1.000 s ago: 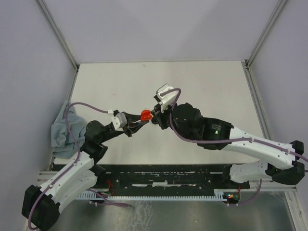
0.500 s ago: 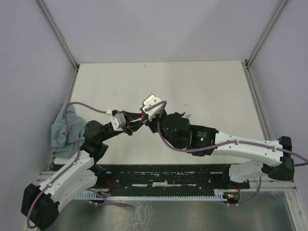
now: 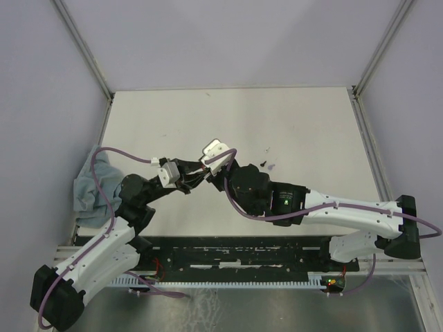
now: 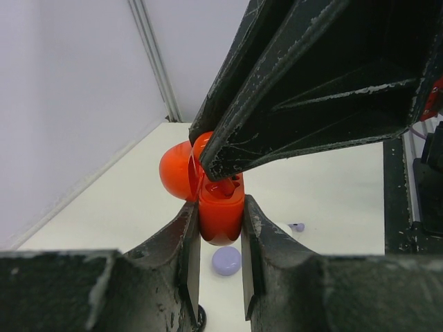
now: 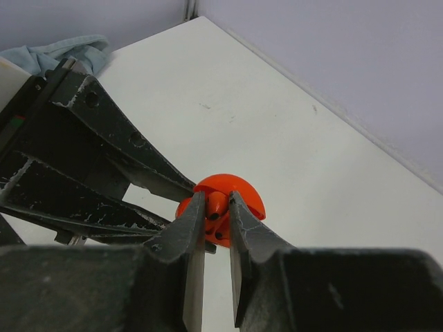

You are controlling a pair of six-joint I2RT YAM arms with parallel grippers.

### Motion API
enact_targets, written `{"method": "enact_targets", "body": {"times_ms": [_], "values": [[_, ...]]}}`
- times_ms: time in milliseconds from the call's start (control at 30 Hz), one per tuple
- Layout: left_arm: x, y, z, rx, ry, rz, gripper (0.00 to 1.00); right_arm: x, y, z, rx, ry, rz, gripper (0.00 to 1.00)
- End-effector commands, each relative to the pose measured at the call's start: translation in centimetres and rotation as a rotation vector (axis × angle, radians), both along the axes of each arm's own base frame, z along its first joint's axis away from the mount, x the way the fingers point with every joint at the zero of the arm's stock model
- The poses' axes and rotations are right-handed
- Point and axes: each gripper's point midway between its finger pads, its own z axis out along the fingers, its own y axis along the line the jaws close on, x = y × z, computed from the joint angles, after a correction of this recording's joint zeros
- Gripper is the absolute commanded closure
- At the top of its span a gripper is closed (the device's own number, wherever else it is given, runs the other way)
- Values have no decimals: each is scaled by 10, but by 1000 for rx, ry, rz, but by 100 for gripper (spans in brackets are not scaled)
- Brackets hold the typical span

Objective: Insert the wireless bluetooth earbuds into the charging case
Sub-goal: Place the earbud in the charging case.

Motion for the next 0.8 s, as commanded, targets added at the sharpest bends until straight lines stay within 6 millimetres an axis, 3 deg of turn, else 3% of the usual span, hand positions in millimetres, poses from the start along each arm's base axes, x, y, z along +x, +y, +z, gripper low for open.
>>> {"method": "enact_targets", "body": {"times_ms": [0, 400, 767], "values": [[-2, 5, 37, -84, -58, 20, 97, 1, 0, 5, 17, -23, -16, 78], [15, 12, 37, -126, 41, 110, 97, -3, 1, 2, 27, -32, 8, 78], [13, 9, 35, -130, 40, 85, 97, -2, 10, -13, 14, 9, 3, 73]]}}
